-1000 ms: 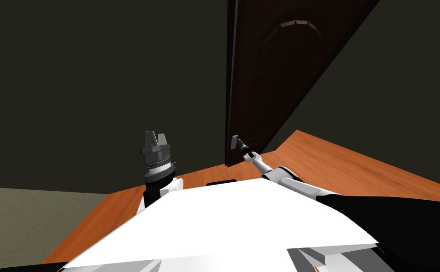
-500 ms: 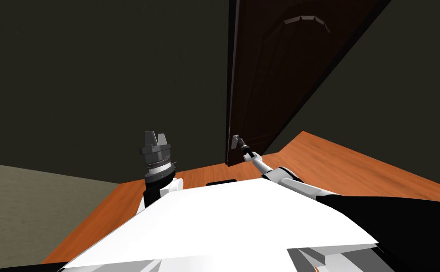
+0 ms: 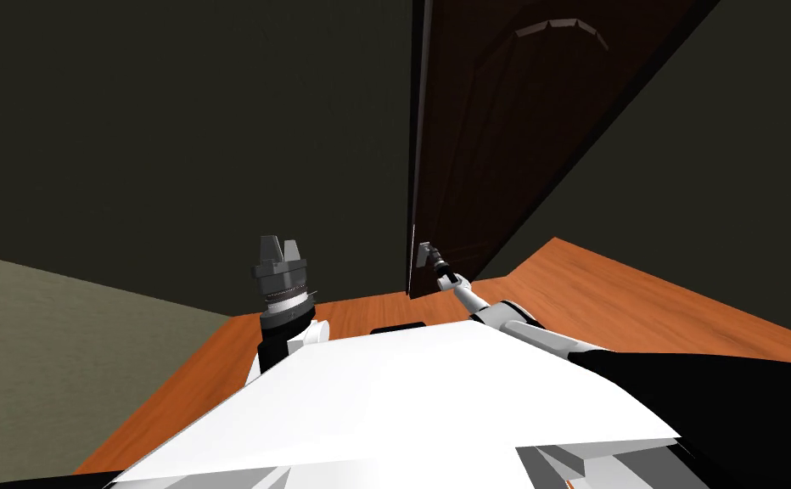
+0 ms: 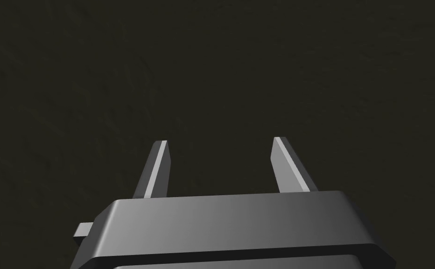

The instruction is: Pull the door open

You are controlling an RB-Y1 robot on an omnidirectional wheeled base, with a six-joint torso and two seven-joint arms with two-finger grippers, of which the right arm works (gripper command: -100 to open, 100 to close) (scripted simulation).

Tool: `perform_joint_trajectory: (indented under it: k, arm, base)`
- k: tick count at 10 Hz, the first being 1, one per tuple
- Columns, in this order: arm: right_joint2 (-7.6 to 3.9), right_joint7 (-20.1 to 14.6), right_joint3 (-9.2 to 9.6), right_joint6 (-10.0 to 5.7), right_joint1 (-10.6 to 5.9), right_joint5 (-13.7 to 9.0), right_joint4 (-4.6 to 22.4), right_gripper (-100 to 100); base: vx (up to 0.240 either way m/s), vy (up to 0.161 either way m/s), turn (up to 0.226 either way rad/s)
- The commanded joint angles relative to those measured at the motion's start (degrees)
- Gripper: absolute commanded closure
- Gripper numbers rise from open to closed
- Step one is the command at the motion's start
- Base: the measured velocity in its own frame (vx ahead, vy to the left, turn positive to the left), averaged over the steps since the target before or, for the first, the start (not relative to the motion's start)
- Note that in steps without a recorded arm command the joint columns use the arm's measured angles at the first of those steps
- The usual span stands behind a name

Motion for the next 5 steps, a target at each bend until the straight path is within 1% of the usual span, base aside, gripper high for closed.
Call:
perform_joint_trajectory:
  k: [1, 2, 3, 4, 5]
  arm:
    - [0.46, -2.86, -0.23, 0.29, -0.10, -1.54, -0.67, 100]
    - [0.46, -3.48, -0.23, 0.29, -0.10, -1.54, -0.67, 100]
    - [0.61, -5.58, -0.54, 0.53, -0.01, -2.61, -0.84, 100]
    - [0.75, -7.21, -0.84, 0.77, 0.08, -3.67, -1.01, 100]
    - [0.75, -7.68, -0.84, 0.77, 0.08, -3.67, -1.01, 100]
  base:
    - [-0.076, -0.057, 0.173]
    - [-0.052, -0.048, 0.077]
    - [-0.043, -0.049, 0.104]
    - [-0.057, -0.059, 0.189]
    - [-0.054, -0.043, 0.085]
